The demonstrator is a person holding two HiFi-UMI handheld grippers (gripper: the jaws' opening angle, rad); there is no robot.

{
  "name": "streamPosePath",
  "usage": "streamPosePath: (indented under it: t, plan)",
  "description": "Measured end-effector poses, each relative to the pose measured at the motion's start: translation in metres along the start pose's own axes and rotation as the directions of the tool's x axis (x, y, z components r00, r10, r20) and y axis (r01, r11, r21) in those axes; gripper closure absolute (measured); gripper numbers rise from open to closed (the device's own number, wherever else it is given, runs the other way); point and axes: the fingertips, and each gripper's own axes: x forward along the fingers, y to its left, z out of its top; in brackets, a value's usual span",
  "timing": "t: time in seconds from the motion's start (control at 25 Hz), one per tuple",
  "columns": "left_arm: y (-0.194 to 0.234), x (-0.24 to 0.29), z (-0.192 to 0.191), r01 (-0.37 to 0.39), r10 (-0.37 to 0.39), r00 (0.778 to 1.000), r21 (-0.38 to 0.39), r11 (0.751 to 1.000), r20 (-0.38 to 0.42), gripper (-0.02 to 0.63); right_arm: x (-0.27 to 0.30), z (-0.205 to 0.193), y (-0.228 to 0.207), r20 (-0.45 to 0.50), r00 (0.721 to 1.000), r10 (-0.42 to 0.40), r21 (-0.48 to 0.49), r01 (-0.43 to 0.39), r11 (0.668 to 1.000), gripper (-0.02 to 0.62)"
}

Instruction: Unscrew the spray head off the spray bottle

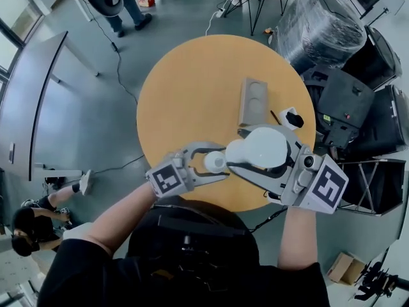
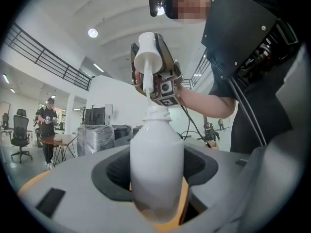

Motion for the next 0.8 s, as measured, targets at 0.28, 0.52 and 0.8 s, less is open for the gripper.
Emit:
streamPosePath:
  t: [0.28,0.52,0.8]
  plan:
    - [0.014,0.007,-0.017,-0.062,0.062,0.998,-0.012,0.998,-0.007,0.302,-0.027,0.011,-0.021,0.005,0.997,-0.074,-0.025,0.074,0.997,0.385]
    - [0.025,0.005,-0.02,-0.124,0.124,0.992,0.001,0.992,0.017,0.302,-0.045,-0.043,-0.053,-0.086,0.982,-0.171,0.025,0.173,0.985,0.385]
    - [0.052,0.006,-0.032,-0.175,0.175,0.983,-0.012,0.985,0.05,0.302,-0.059,-0.154,-0.093,-0.274,0.937,-0.217,0.219,0.281,0.935,0.385]
